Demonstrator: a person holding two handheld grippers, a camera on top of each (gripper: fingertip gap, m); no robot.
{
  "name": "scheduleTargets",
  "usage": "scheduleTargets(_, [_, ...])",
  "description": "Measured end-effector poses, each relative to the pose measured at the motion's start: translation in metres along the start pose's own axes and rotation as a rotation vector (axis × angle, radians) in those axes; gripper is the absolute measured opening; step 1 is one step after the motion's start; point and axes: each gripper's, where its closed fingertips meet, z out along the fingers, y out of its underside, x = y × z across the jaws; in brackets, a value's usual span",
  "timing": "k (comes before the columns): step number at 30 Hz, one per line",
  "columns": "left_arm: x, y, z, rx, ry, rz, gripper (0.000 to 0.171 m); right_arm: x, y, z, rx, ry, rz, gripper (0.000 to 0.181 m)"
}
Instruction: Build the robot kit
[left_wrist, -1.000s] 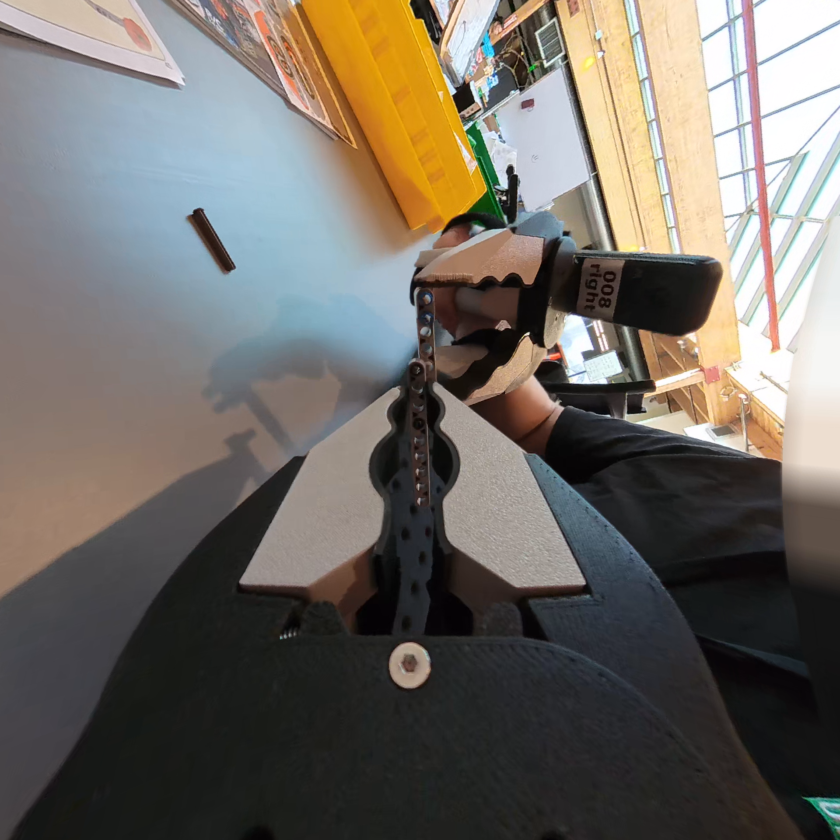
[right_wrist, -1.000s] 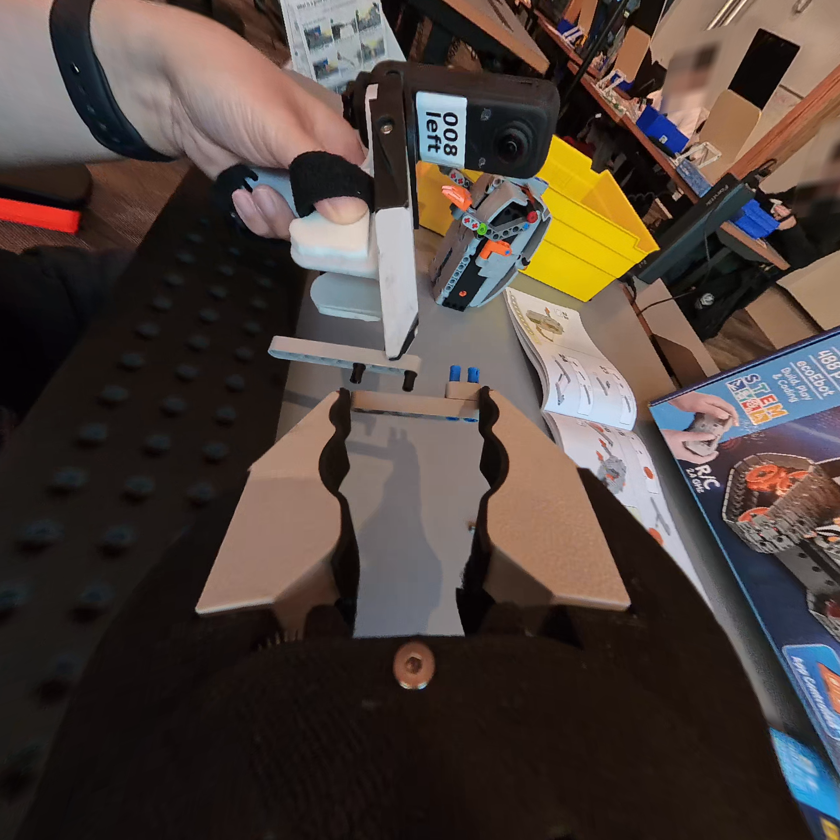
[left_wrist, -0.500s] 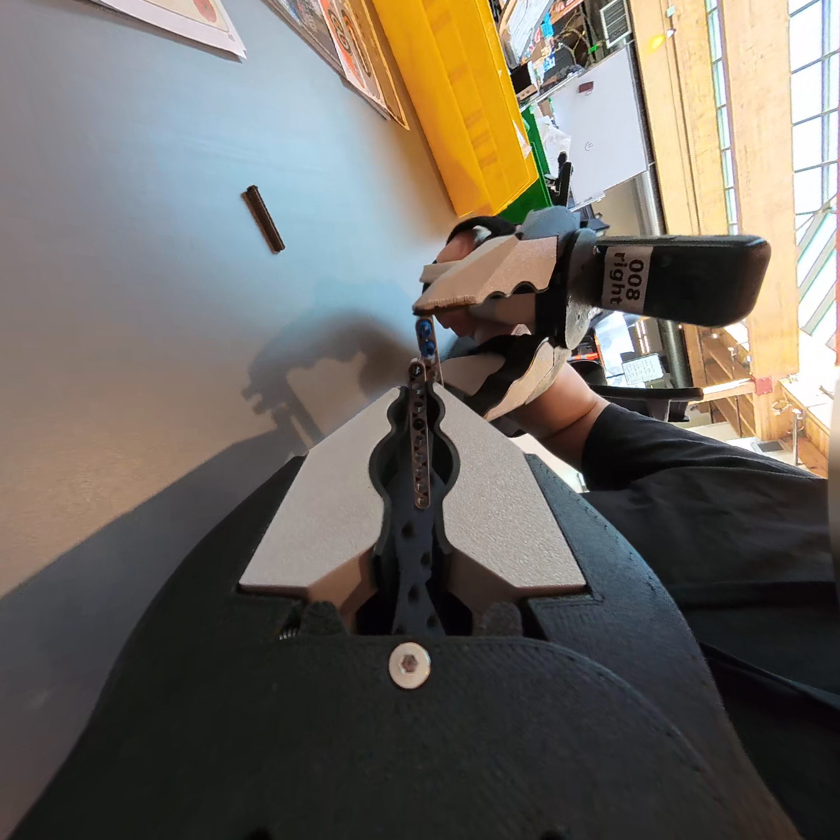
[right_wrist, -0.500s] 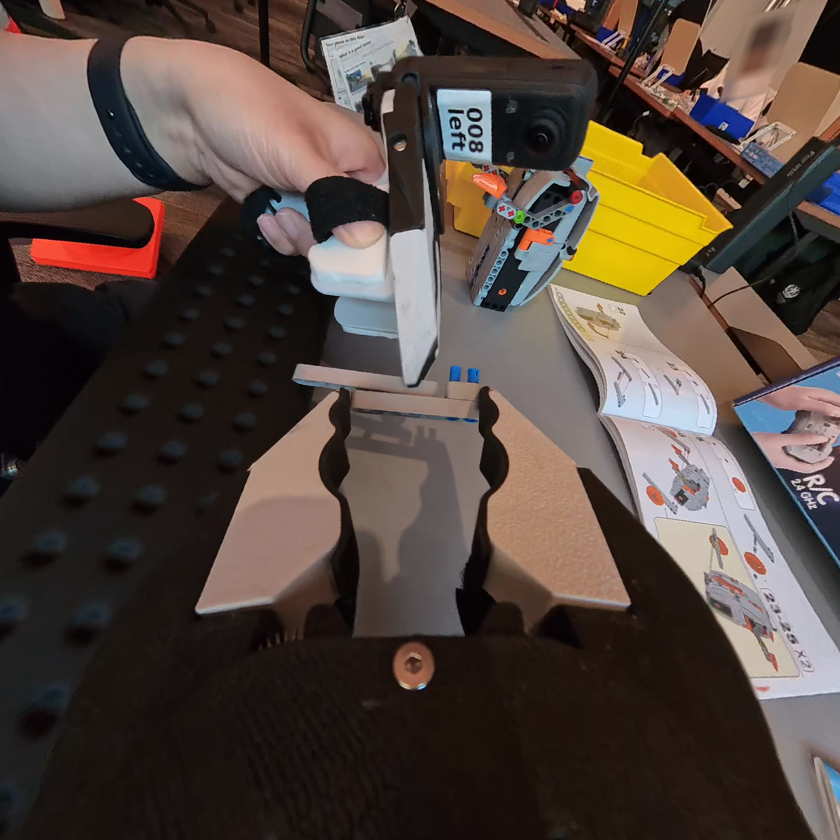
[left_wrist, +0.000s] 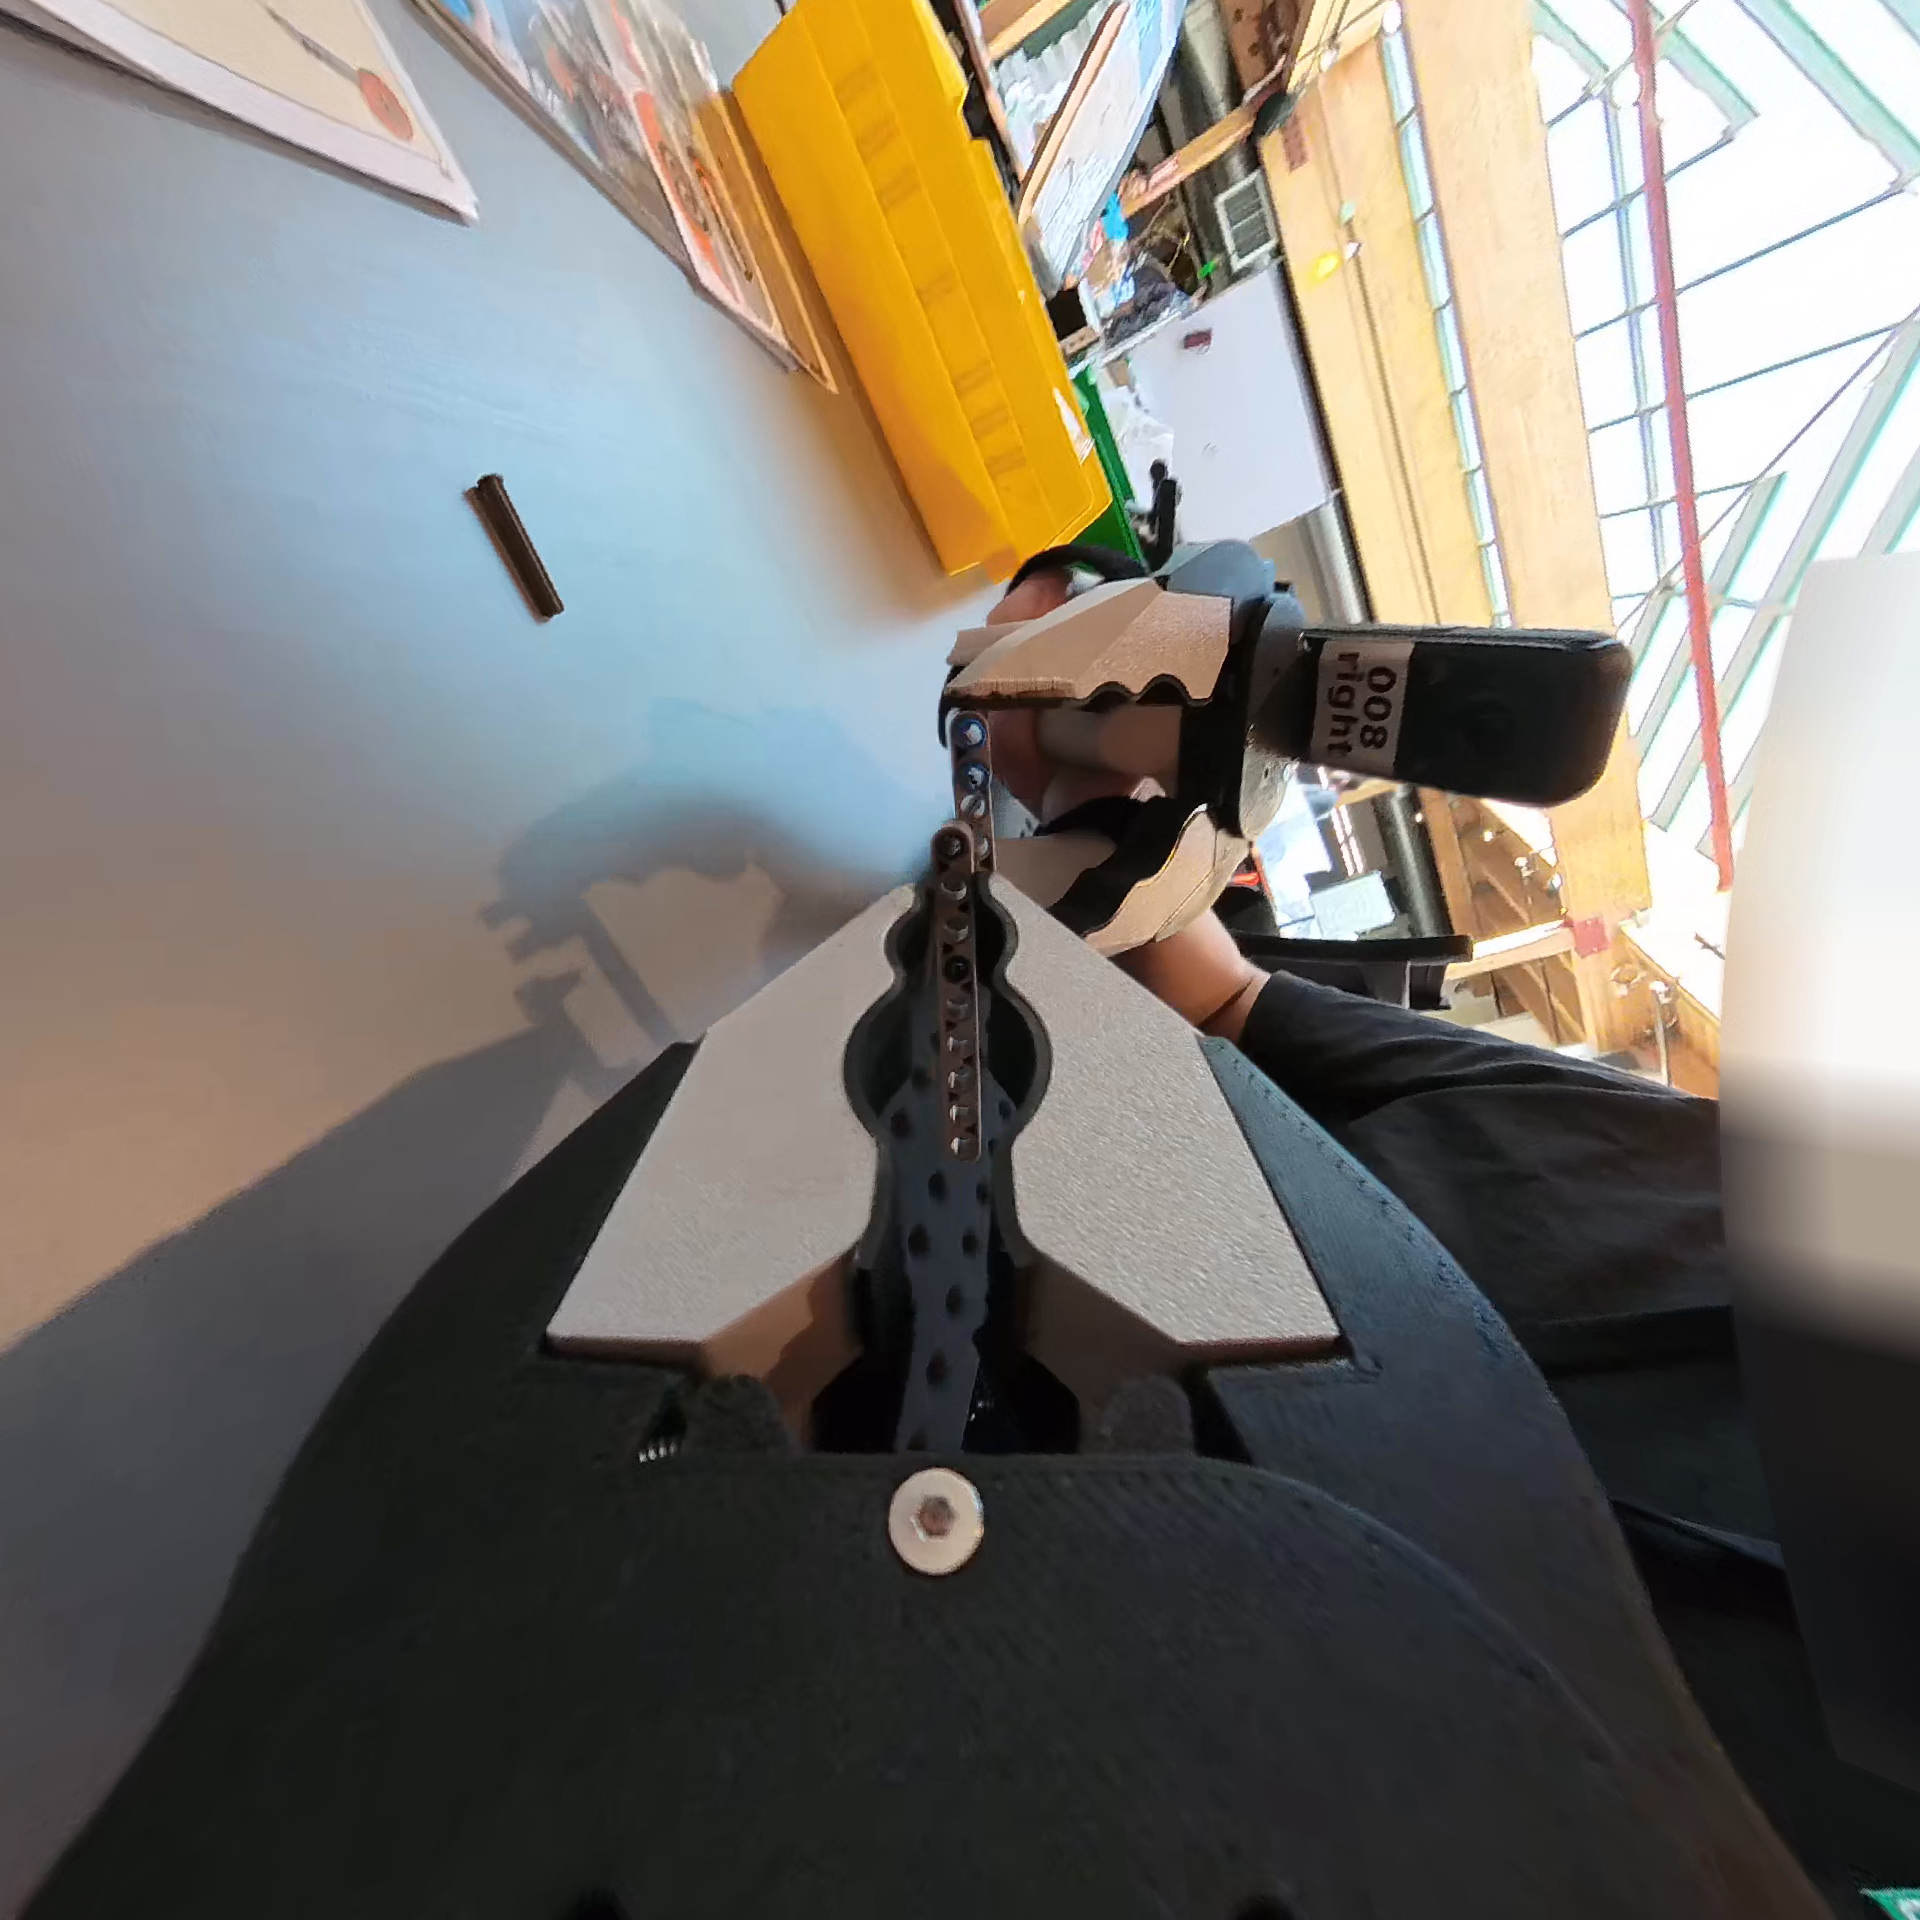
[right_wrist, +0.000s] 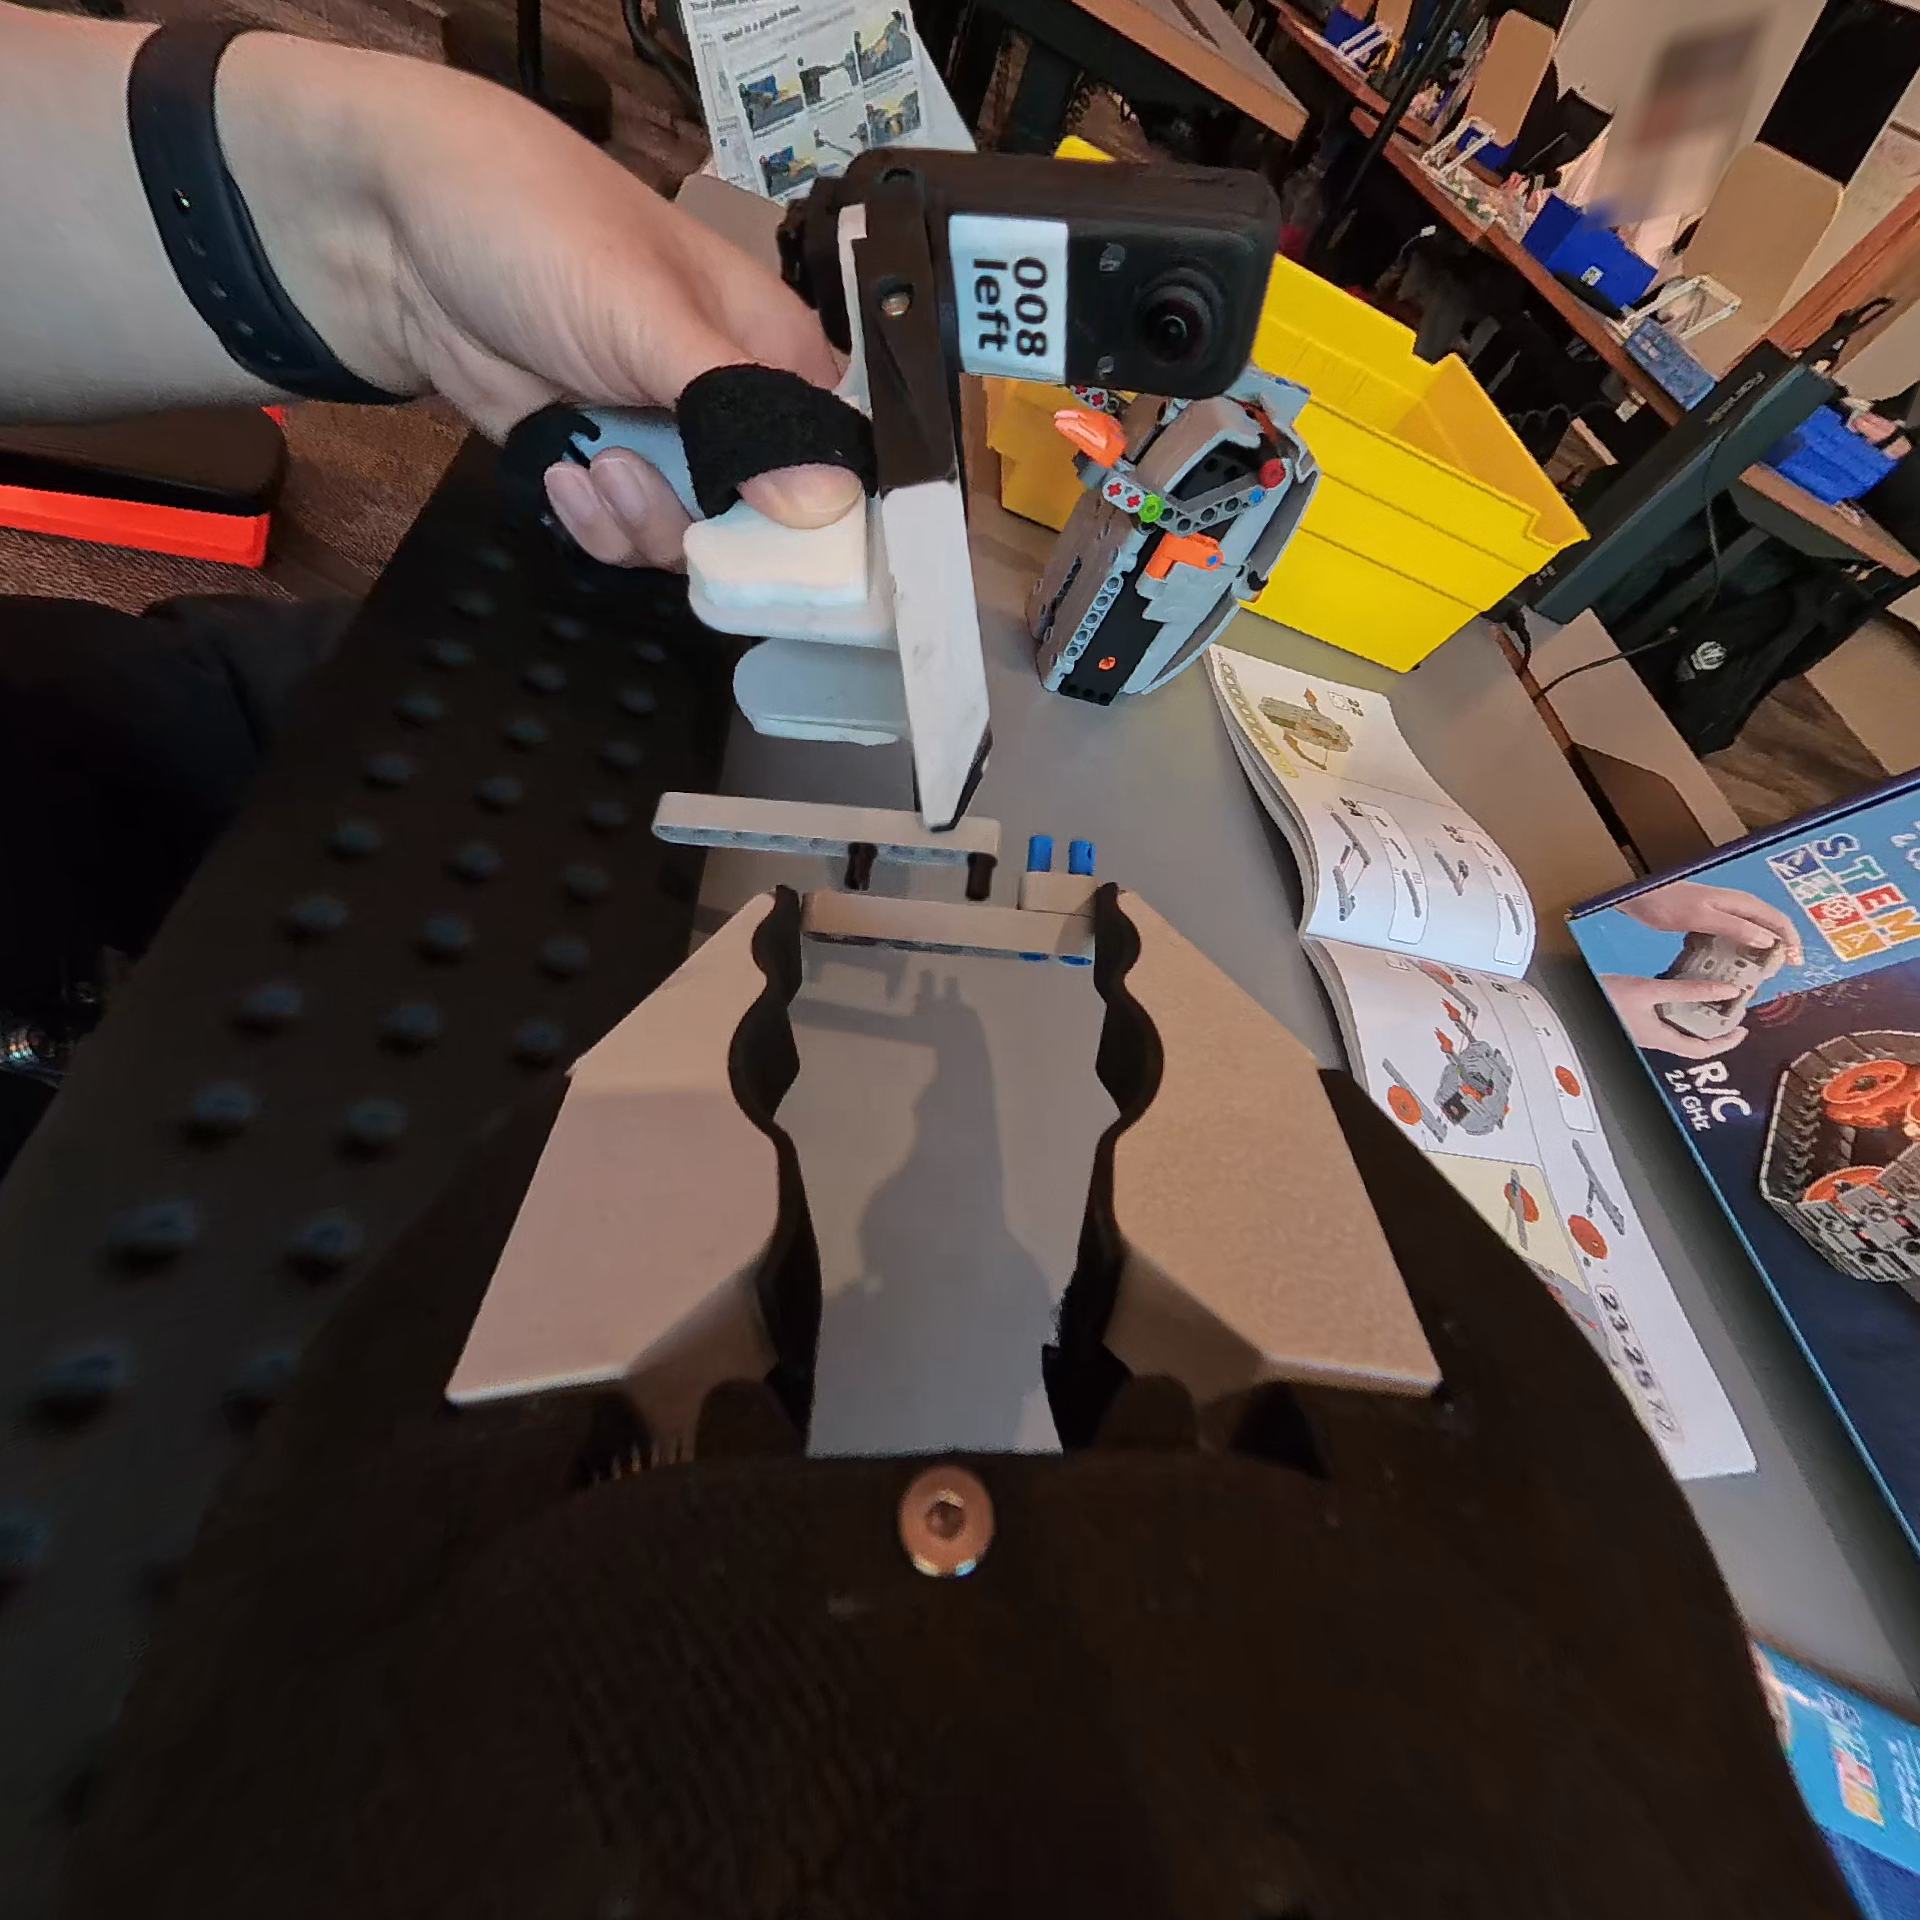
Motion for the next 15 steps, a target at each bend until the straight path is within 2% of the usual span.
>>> scheduleTargets(4, [0.008,-0.006,0.003,0.061,0.049,0.001,0.005,0.006,-0.001,-0.009,-0.025,0.03,-0.021,0.056])
scheduleTargets(9, [0.011,-0.008,0.017,0.061,0.074,-0.012,0.005,0.011,0.002,-0.018,-0.043,0.044,-0.041,0.056])
scheduleTargets(15, [-0.007,-0.008,0.038,0.03,0.043,-0.052,0.005,0.022,0.038,-0.028,-0.143,0.046,-0.041,0.056])
